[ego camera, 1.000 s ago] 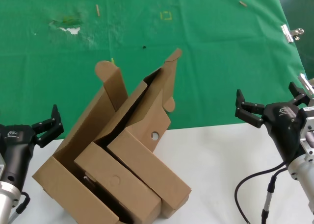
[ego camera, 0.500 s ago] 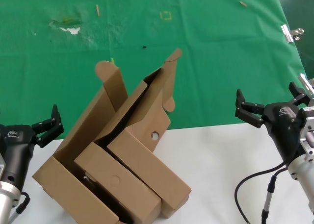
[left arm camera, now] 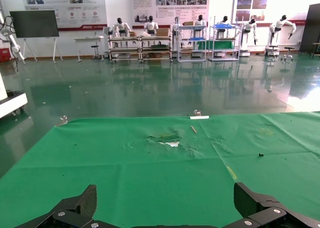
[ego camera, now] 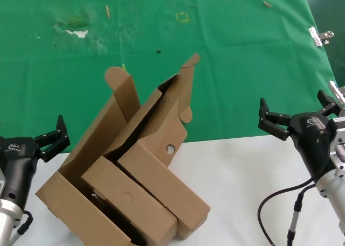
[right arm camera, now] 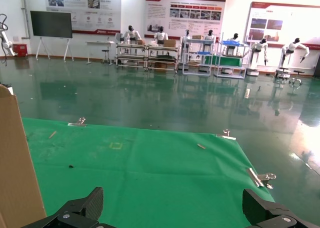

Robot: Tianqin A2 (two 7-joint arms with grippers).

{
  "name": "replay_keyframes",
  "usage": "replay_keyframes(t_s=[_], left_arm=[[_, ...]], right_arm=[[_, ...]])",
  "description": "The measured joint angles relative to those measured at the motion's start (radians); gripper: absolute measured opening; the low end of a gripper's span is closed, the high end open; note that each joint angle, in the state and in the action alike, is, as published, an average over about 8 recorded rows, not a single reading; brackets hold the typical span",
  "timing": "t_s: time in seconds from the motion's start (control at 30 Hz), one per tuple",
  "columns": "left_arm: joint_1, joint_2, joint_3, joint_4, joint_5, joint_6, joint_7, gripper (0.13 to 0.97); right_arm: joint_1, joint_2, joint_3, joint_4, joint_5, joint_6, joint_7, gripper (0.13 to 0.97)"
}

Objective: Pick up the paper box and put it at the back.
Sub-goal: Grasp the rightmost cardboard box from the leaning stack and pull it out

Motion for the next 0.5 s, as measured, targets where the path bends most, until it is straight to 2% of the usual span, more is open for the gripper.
replay_keyframes(t_s=[0.5], left_arm=[[0.0, 0.0, 0.0, 0.0, 0.0, 0.0, 0.0, 0.965]], right_arm=[[0.0, 0.0, 0.0, 0.0, 0.0, 0.0, 0.0, 0.966]])
